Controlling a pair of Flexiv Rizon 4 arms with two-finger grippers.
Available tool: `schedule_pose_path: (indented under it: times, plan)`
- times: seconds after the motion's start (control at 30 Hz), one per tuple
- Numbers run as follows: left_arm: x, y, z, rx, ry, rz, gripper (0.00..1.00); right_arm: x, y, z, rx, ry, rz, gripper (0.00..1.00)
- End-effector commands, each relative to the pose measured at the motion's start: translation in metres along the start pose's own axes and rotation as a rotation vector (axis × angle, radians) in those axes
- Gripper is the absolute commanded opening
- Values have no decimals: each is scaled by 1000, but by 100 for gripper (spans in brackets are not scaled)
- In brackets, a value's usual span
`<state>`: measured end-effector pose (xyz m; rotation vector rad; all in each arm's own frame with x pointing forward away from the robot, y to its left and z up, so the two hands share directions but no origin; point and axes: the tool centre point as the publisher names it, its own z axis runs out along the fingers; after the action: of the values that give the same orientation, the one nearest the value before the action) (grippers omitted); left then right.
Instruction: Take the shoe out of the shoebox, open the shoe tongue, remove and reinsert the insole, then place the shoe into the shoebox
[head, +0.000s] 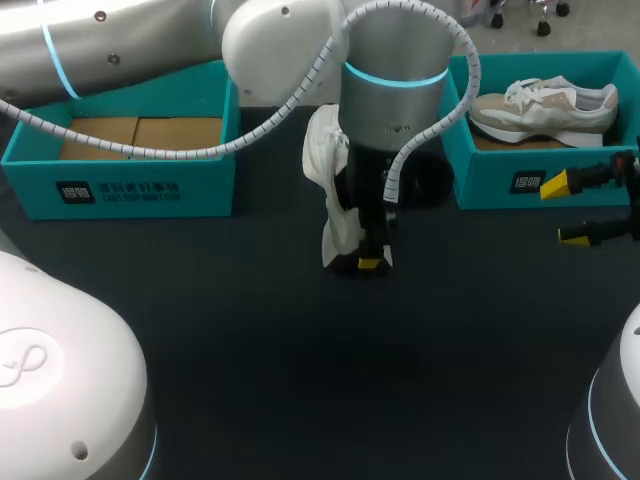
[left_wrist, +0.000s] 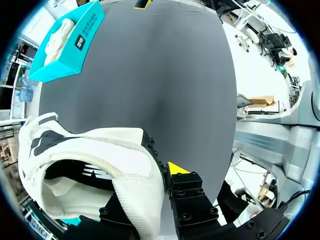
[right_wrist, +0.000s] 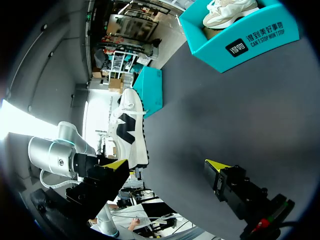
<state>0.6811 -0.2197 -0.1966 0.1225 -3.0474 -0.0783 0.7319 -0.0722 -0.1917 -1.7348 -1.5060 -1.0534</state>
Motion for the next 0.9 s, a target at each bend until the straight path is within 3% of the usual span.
schedule_pose_path:
  times: [0.03,0.43,0.67,0.9]
  plan:
    - [4,13,-13,22,-14,0,0,0,-1,0,-1,-3,1,100]
    - [4,13,-11,6,18,70,0,0,-1,0,-1,-3,1,100]
    - [-12,67,-13,6,93,135,0,0,-1,0,-1,-3,1,100]
    - [-26,104,-10,-14,127,119,0,0,-1,0,-1,-3,1,100]
